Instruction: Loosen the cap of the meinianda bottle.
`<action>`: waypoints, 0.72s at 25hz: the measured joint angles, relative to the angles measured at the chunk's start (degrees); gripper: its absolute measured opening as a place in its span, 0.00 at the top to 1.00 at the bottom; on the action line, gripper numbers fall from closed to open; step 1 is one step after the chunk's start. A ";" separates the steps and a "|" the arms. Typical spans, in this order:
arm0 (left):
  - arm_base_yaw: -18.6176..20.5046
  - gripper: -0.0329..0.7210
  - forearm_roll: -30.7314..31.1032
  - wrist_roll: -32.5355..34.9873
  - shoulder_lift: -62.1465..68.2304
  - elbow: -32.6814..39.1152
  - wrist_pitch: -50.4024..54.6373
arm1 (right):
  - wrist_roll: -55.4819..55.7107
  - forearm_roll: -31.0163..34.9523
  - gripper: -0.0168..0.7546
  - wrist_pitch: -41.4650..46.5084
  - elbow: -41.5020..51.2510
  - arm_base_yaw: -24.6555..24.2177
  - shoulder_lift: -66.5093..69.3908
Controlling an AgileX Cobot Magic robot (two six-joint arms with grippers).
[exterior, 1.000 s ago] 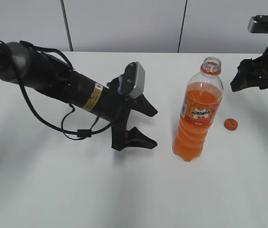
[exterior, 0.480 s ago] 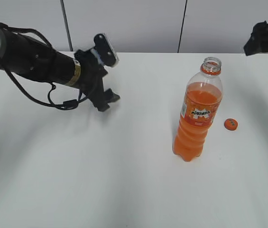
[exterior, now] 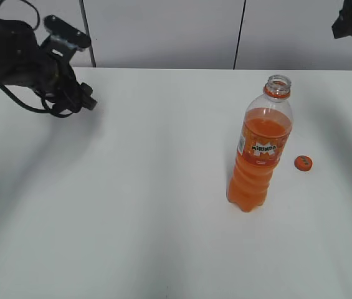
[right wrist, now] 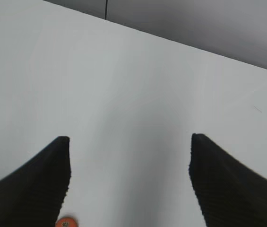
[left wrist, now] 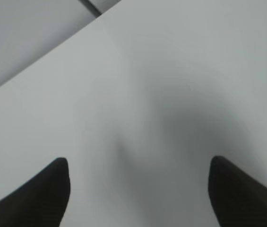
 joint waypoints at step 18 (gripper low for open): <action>9.96 0.24 -47.43 45.00 -0.81 -28.01 39.30 | 15.36 -5.79 0.22 17.39 -9.12 0.00 -0.07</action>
